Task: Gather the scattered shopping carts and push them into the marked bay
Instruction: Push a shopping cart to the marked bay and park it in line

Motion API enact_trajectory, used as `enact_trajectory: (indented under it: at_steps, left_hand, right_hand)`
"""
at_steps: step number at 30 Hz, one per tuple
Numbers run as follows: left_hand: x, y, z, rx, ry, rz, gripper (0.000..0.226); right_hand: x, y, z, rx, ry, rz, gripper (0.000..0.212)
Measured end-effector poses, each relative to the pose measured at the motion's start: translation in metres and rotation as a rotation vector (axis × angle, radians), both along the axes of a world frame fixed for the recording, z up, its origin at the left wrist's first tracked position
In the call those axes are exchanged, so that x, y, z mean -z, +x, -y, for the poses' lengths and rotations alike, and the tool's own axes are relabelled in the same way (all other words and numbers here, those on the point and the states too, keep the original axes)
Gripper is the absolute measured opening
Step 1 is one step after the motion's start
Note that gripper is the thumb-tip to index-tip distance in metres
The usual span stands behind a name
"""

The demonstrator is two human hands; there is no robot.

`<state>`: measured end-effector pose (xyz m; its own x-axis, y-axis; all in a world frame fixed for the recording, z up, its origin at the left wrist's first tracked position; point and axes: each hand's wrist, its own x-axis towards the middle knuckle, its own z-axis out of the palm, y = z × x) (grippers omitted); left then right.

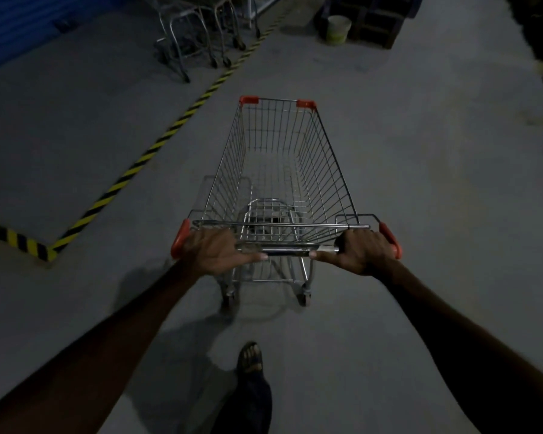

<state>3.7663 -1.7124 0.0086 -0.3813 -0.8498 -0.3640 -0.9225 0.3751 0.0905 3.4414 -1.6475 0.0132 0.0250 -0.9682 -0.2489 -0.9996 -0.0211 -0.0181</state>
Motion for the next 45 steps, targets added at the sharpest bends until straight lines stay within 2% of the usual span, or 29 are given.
enact_trajectory:
  at_steps: [3, 8, 12, 15, 19, 24, 29, 37, 40, 45]
  left_hand:
    - [-0.001, -0.006, 0.047, 0.004, -0.035, -0.046, 0.102]
    - [-0.006, -0.017, 0.125, -0.055, 0.046, -0.066, 0.093]
    - [-0.008, -0.029, 0.181, -0.078, 0.03, -0.042, 0.087]
    - [0.009, -0.035, 0.238, -0.139, -0.036, -0.129, 0.091]
    - [0.021, -0.036, 0.321, -0.112, -0.027, -0.088, 0.112]
    - [0.02, -0.049, 0.417, -0.156, -0.088, -0.039, 0.111]
    - [0.01, -0.062, 0.512, -0.179, -0.045, 0.002, 0.103]
    - [0.022, -0.07, 0.646, -0.236, -0.128, -0.067, 0.094]
    - [0.028, -0.068, 0.696, -0.258, -0.158, -0.083, 0.103]
    - [0.034, -0.065, 0.788, -0.309, -0.156, -0.088, 0.112]
  right_hand:
    - [-0.009, -0.005, 0.053, -0.01, 0.037, -0.017, 0.095]
    - [-0.007, -0.02, 0.142, -0.021, 0.042, -0.023, 0.093]
    - [-0.003, -0.029, 0.21, 0.019, 0.033, -0.036, 0.103]
    - [-0.004, -0.035, 0.268, 0.0, 0.02, -0.025, 0.102]
    - [0.0, -0.042, 0.35, -0.017, 0.0, -0.029, 0.103]
    - [0.005, -0.056, 0.46, -0.024, -0.007, 0.003, 0.11]
    - [-0.006, -0.061, 0.563, -0.057, 0.035, -0.021, 0.109]
    - [-0.017, -0.068, 0.712, -0.148, 0.046, -0.017, 0.102]
    - [-0.02, -0.068, 0.767, -0.172, 0.036, -0.036, 0.099]
    - [-0.01, -0.064, 0.869, -0.145, -0.003, -0.027, 0.107]
